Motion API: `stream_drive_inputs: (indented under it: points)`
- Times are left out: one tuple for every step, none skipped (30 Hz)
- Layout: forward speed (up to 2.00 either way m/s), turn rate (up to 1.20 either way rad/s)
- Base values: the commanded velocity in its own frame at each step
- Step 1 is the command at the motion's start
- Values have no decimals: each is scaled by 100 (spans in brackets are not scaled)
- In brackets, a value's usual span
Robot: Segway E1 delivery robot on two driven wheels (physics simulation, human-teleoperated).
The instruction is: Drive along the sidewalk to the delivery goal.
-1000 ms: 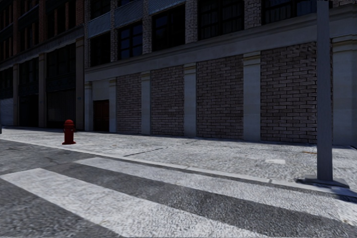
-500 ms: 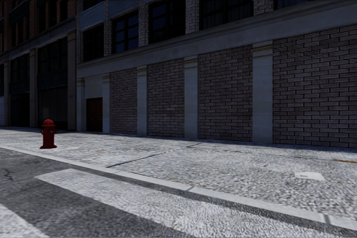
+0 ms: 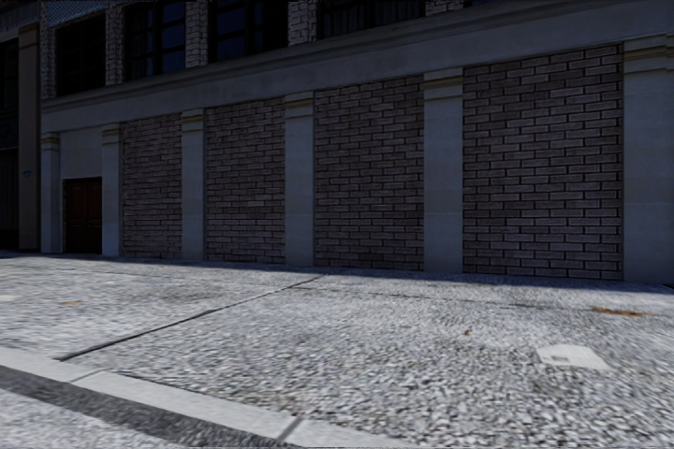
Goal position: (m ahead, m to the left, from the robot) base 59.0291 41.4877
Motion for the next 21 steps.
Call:
stream_drive_inputs:
  points:
    - [149, -48]
    - [149, -48]
    - [149, -48]
    - [149, -48]
    - [149, -49]
    - [149, -49]
    - [148, -51]
    - [148, -53]
    - [148, -53]
    - [148, -53]
    - [148, -53]
    - [148, -53]
    - [148, -53]
    - [148, -53]
    - [148, -53]
    - [148, -54]
    - [148, -57]
    - [148, -57]
    - [148, -61]
    - [148, -62]
    - [148, -63]
